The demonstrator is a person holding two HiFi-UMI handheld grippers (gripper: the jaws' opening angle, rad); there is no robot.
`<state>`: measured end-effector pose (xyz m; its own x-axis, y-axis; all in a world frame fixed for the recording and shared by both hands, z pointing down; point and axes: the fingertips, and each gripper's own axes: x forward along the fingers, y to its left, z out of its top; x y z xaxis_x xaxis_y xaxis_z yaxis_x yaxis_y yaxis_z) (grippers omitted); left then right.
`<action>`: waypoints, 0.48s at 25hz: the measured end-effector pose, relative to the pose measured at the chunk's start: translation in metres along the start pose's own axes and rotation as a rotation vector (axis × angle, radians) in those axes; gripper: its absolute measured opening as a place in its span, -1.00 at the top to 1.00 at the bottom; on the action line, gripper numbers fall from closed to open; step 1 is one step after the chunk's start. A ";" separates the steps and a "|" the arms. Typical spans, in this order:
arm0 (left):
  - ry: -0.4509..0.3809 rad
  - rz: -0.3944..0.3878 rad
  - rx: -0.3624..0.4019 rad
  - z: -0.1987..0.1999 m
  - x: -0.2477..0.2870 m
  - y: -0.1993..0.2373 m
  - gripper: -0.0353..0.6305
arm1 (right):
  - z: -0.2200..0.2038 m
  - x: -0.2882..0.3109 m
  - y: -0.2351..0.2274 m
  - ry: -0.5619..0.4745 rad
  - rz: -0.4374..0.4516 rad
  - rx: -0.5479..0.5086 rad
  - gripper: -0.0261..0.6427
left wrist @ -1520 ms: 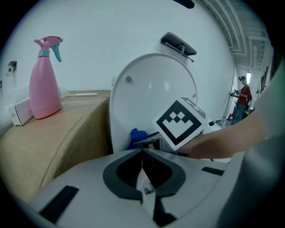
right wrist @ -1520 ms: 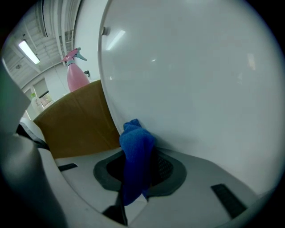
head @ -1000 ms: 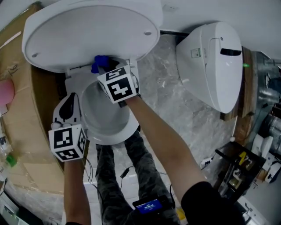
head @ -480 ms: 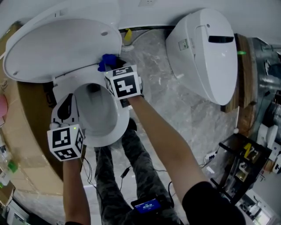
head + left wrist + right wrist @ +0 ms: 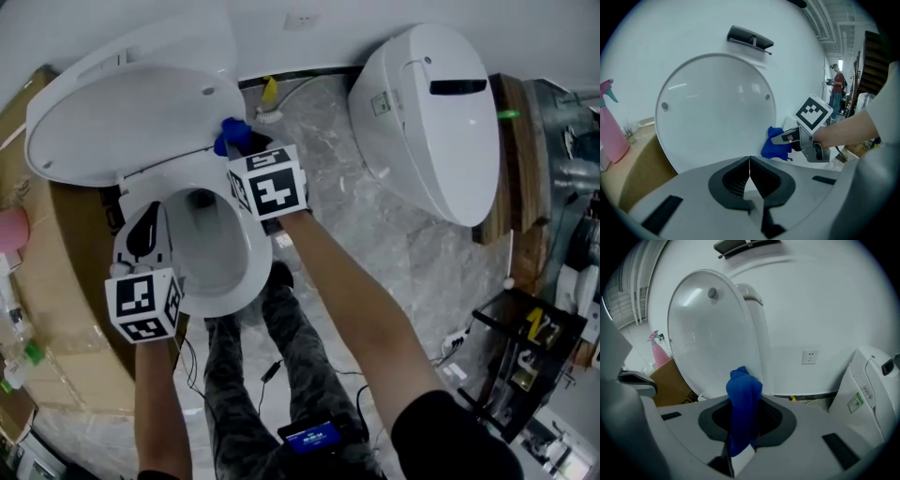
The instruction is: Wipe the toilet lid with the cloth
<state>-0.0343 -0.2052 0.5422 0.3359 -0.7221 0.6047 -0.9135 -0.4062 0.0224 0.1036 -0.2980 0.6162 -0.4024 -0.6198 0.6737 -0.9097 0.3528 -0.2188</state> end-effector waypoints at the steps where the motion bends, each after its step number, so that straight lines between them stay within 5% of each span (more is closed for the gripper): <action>1: -0.010 -0.002 0.010 0.006 -0.004 0.001 0.86 | 0.005 -0.005 0.002 -0.007 0.002 0.000 0.65; 12: -0.128 -0.060 0.169 0.087 -0.063 0.014 0.86 | 0.068 -0.079 0.056 -0.093 0.073 -0.059 0.65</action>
<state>-0.0485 -0.2145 0.4354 0.4248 -0.7548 0.4998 -0.8433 -0.5307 -0.0847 0.0776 -0.2767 0.5025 -0.4776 -0.6527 0.5881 -0.8713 0.4380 -0.2215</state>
